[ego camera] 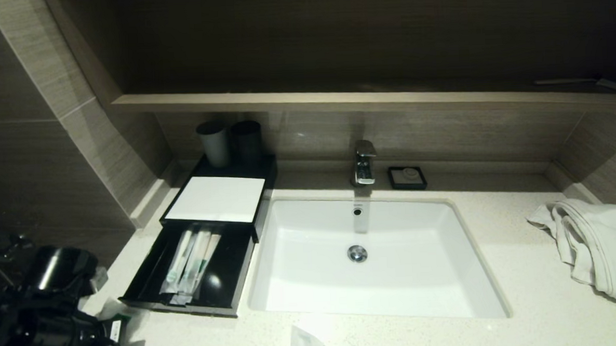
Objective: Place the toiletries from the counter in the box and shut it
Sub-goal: Pick up the bathroom toiletry
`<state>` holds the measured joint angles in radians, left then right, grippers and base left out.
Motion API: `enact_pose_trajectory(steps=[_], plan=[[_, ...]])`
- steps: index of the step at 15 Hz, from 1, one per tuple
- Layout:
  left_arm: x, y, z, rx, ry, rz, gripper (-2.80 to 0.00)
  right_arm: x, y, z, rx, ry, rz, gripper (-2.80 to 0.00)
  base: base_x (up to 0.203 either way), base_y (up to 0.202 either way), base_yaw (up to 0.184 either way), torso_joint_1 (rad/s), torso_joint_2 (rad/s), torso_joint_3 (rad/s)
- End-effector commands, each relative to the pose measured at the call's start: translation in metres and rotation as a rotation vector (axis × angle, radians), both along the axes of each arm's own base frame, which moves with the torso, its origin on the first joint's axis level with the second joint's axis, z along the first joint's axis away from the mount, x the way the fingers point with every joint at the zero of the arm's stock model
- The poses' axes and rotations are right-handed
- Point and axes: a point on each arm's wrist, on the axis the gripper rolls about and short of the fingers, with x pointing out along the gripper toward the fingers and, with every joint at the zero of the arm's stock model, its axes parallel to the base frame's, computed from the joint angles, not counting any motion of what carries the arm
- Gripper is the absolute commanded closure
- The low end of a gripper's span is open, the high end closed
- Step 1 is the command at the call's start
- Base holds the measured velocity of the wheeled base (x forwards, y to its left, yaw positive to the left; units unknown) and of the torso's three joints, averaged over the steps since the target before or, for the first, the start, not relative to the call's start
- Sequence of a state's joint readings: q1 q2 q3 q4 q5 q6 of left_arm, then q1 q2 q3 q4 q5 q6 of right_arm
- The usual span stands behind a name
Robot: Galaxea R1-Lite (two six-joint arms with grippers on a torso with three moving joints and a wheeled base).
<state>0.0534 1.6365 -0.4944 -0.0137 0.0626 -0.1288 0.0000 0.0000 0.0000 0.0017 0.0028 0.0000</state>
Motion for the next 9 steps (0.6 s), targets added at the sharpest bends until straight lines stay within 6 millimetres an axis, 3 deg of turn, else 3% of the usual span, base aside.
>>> enact_pose_trajectory(steps=[1,9], plan=[[-0.004,0.000,0.004,0.000,-0.014,0.004,0.00,0.000,0.000,0.000,0.000,0.000,0.000,0.00,0.000,0.000,0.000,0.000,0.00,0.000],[-0.023,0.002,0.027,0.005,-0.120,0.021,0.00,0.000,0.000,0.000,0.000,0.000,0.000,0.00,0.000,0.000,0.000,0.000,0.00,0.000]])
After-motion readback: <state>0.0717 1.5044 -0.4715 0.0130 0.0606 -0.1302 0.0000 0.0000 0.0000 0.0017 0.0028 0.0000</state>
